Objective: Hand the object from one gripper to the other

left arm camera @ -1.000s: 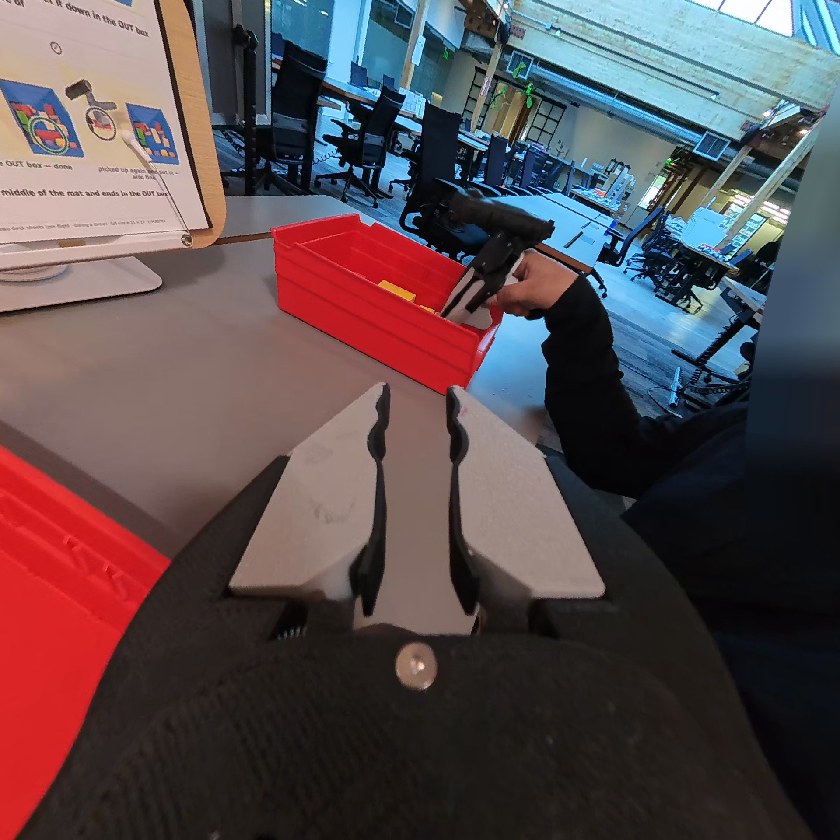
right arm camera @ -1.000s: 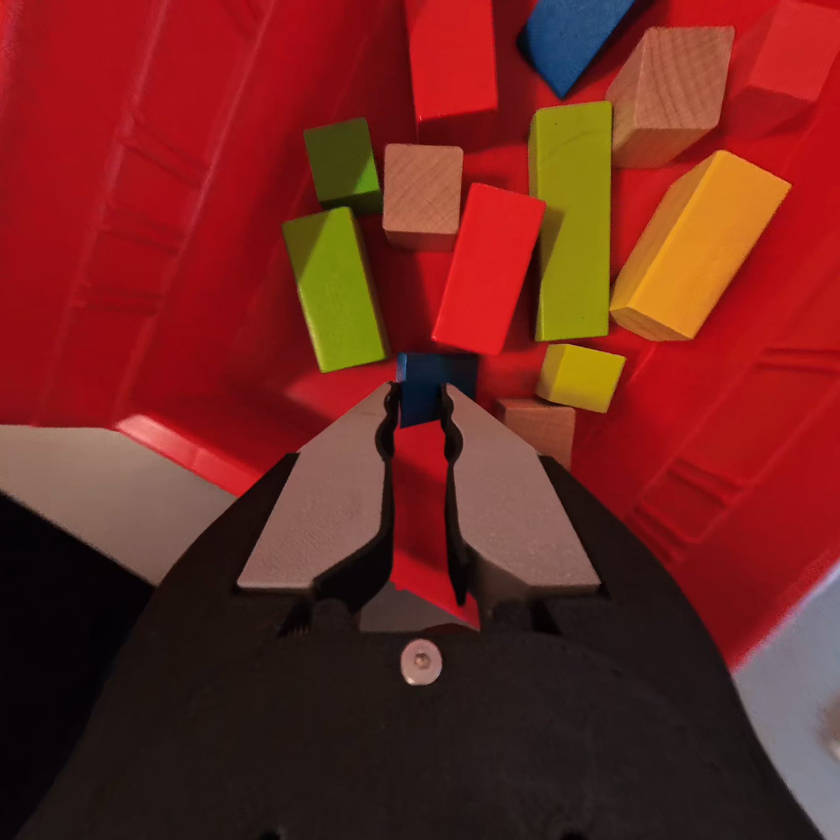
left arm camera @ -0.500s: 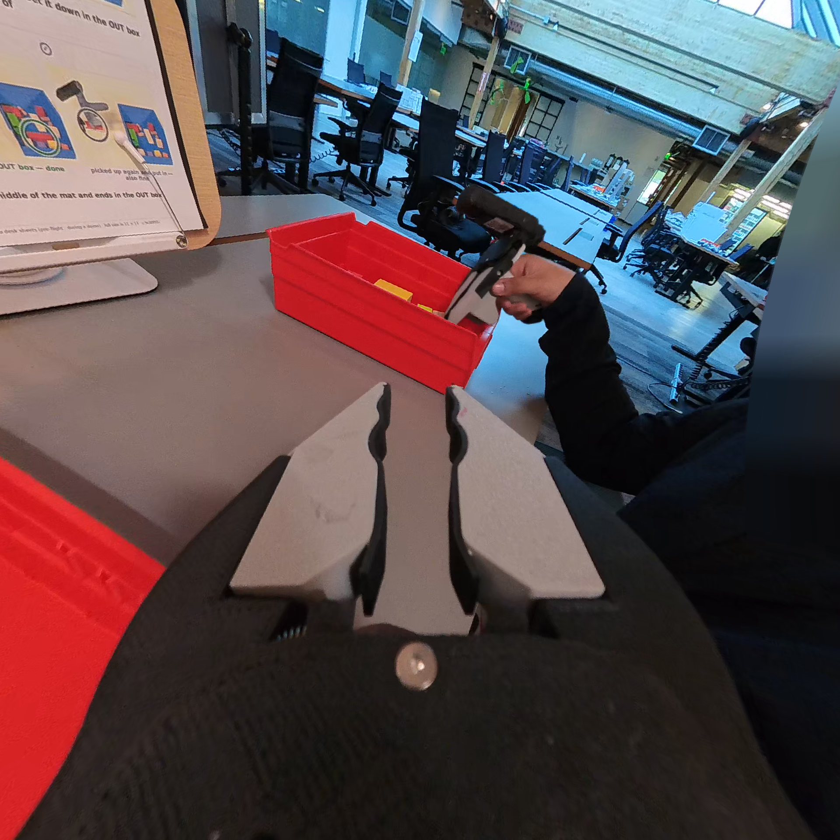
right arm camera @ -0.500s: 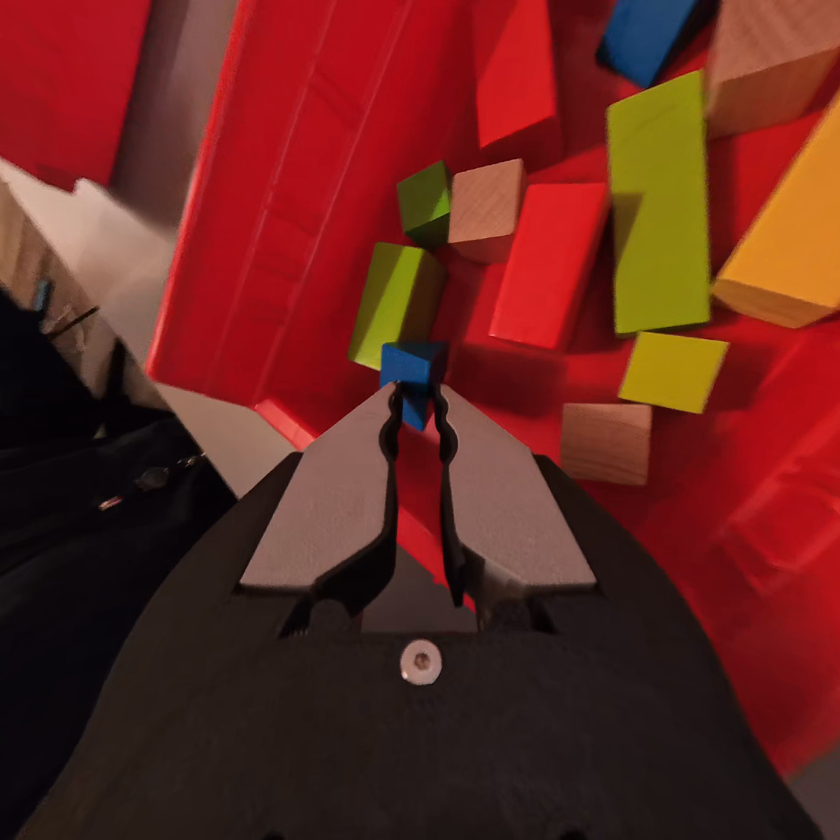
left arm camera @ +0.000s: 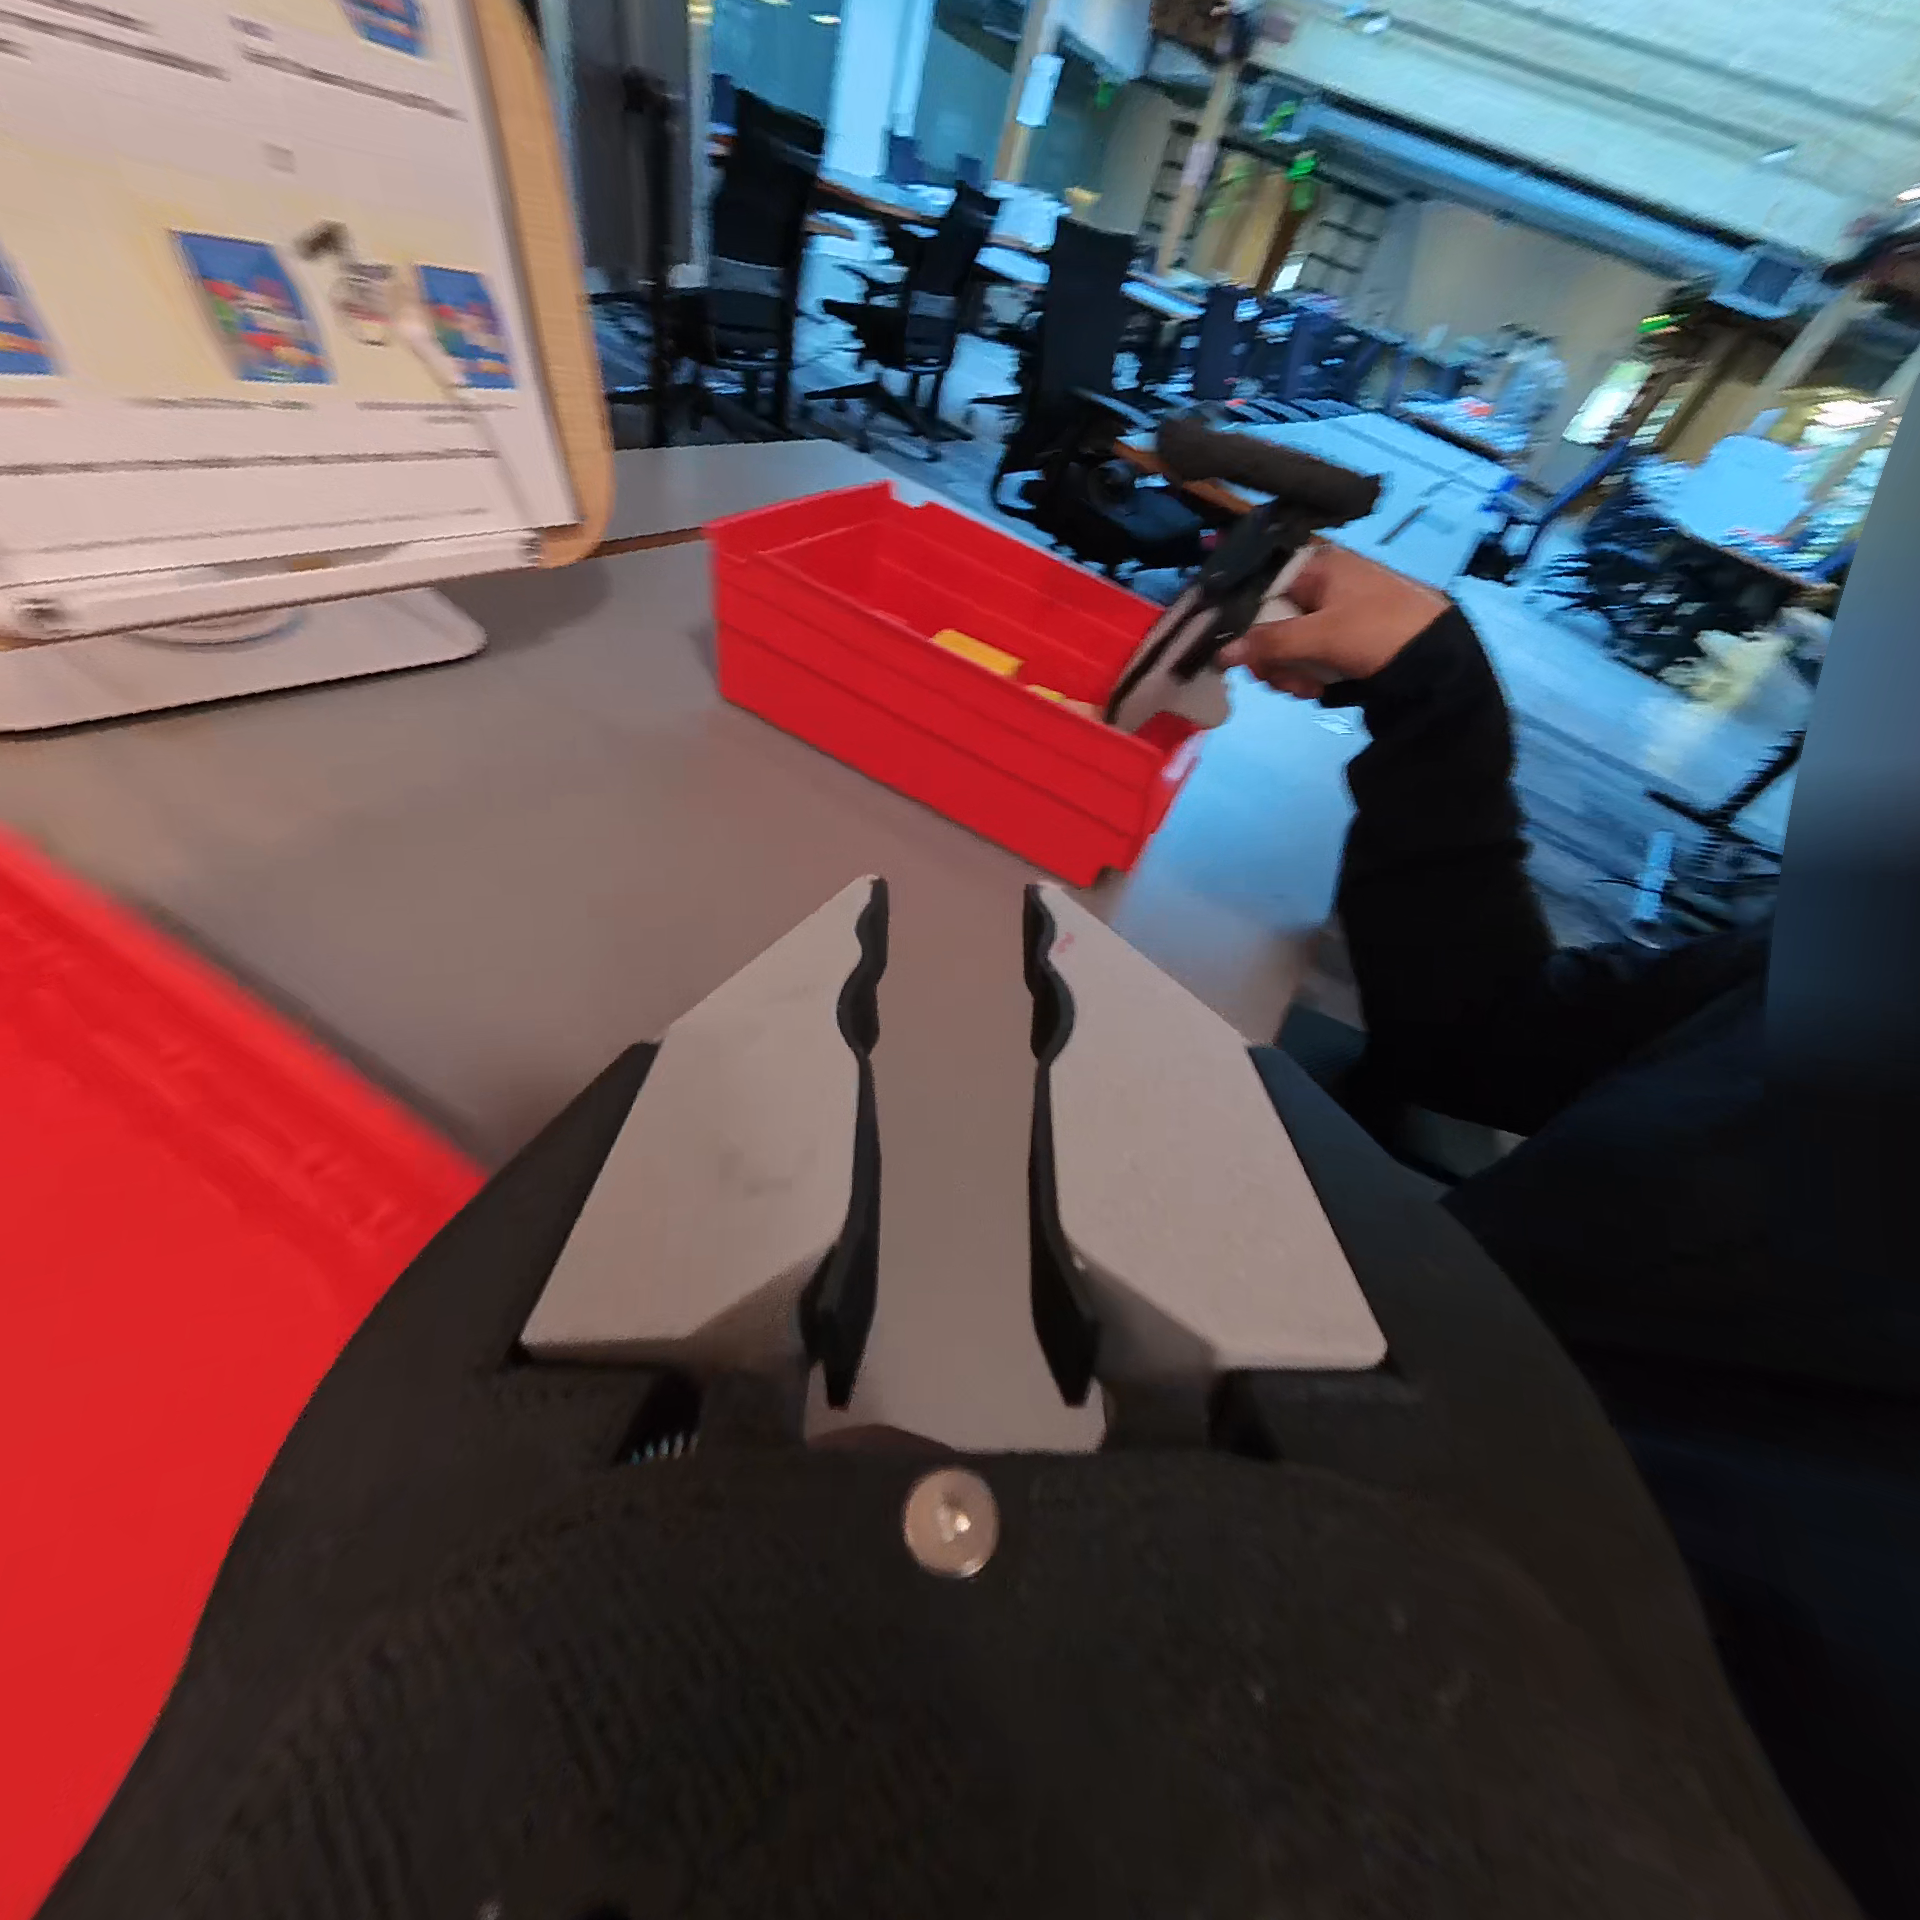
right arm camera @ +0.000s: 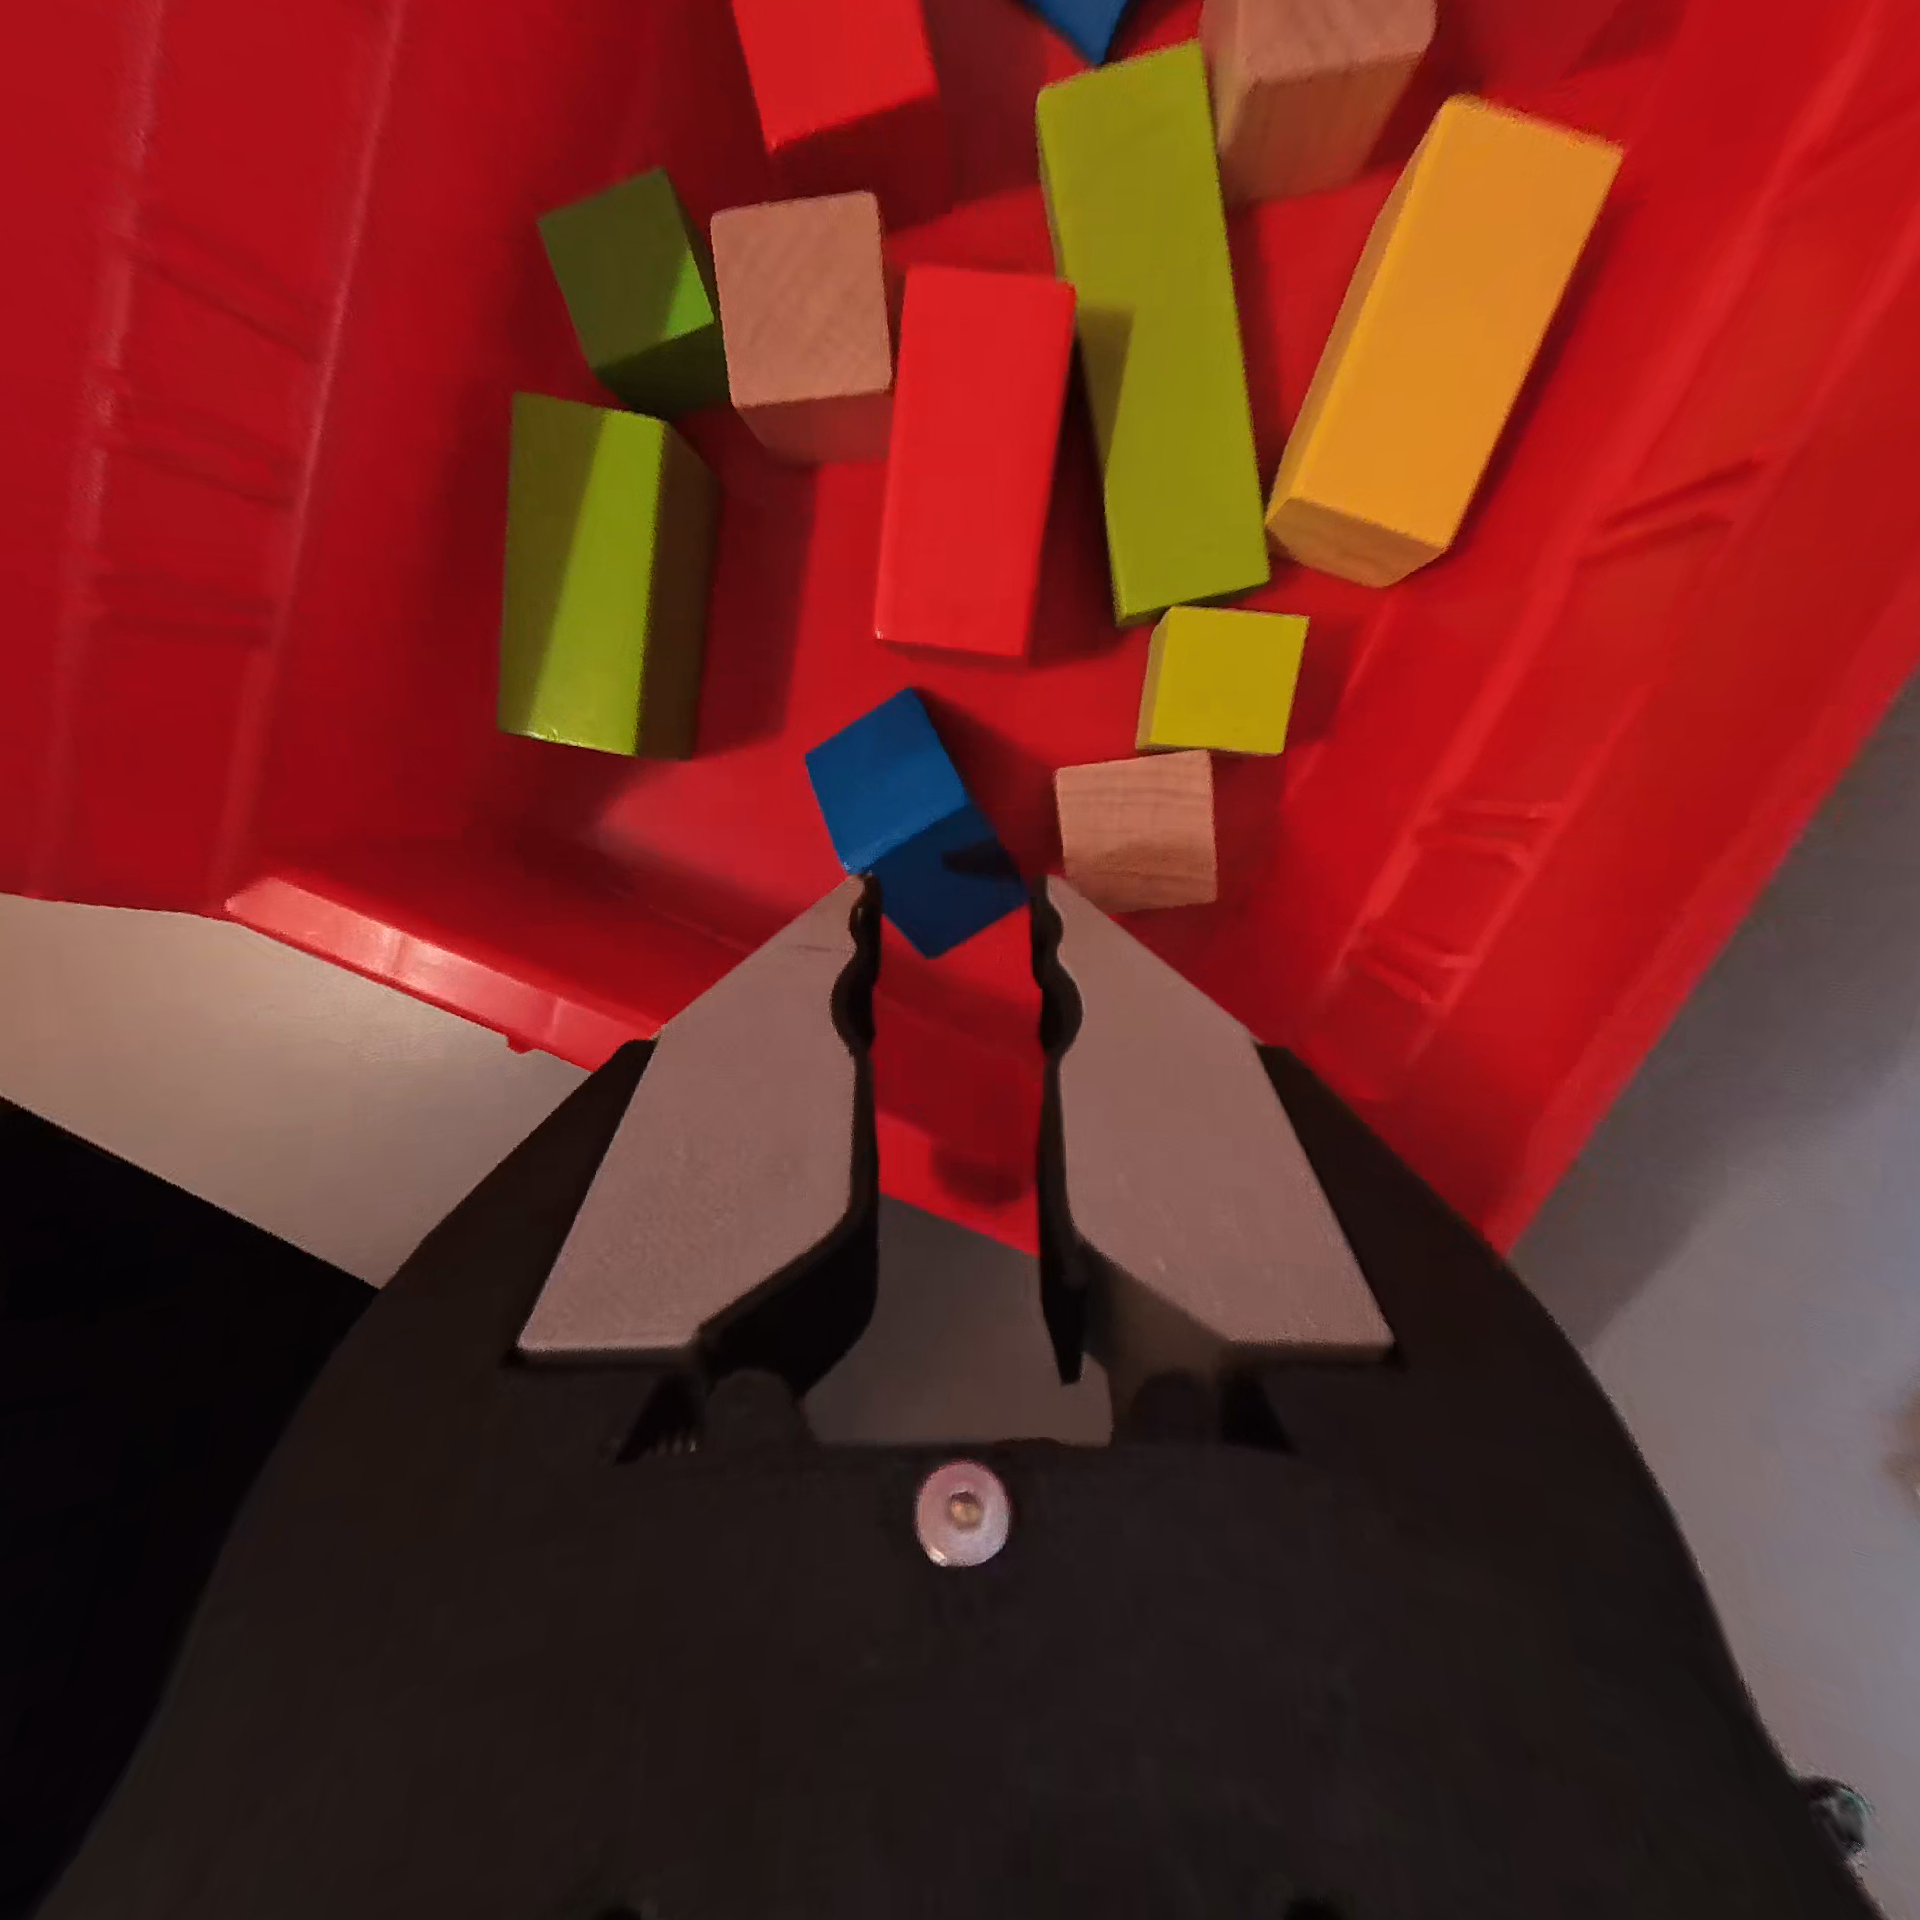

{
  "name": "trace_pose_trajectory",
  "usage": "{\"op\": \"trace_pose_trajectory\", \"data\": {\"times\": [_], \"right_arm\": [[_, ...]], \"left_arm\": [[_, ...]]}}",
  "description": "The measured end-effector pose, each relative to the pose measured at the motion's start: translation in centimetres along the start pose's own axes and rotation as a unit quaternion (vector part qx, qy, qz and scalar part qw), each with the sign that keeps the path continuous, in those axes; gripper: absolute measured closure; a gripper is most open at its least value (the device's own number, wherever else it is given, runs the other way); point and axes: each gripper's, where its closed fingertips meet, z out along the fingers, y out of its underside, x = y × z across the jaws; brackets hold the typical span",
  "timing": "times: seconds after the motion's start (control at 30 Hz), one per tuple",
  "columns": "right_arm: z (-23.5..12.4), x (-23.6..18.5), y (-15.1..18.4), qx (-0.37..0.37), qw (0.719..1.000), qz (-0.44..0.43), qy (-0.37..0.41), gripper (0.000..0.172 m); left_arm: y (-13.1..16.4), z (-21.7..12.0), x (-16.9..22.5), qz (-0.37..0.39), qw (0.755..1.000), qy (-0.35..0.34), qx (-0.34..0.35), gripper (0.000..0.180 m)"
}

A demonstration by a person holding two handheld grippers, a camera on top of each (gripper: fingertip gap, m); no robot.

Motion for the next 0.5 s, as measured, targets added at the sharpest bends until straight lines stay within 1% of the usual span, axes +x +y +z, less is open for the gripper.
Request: {"op": "trace_pose_trajectory", "data": {"times": [0.07, 0.13, 0.2, 0.27, 0.37, 0.43, 0.5], "right_arm": [[-0.9, 0.0, -1.1, 0.035, 0.999, -0.002, 0.002, 0.145], [-2.3, -0.2, -2.4, 0.081, 0.997, -0.003, 0.002, 0.145], [-3.7, -0.6, -3.8, 0.126, 0.992, -0.014, 0.001, 0.145], [-5.0, -1.1, -4.9, 0.167, 0.986, -0.027, 0.0, 0.146], [-6.6, -1.9, -6.2, 0.209, 0.977, -0.039, 0.002, 0.147], [-7.2, -2.3, -6.6, 0.225, 0.973, -0.046, 0.003, 0.148], [-7.7, -2.7, -6.9, 0.235, 0.971, -0.051, 0.007, 0.148]], "left_arm": [[0.1, -1.3, -1.5, 0.002, 0.999, -0.036, -0.012, 0.154], [0.5, -3.3, -4.1, 0.006, 0.993, -0.104, -0.046, 0.148], [1.3, -5.8, -6.9, 0.016, 0.978, -0.174, -0.112, 0.138], [2.2, -8.1, -9.2, 0.019, 0.959, -0.213, -0.187, 0.137], [4.1, -10.1, -11.9, -0.003, 0.926, -0.234, -0.297, 0.137], [6.1, -11.2, -14.2, -0.016, 0.891, -0.255, -0.376, 0.136], [8.3, -12.5, -16.5, -0.041, 0.851, -0.283, -0.44, 0.134]]}}
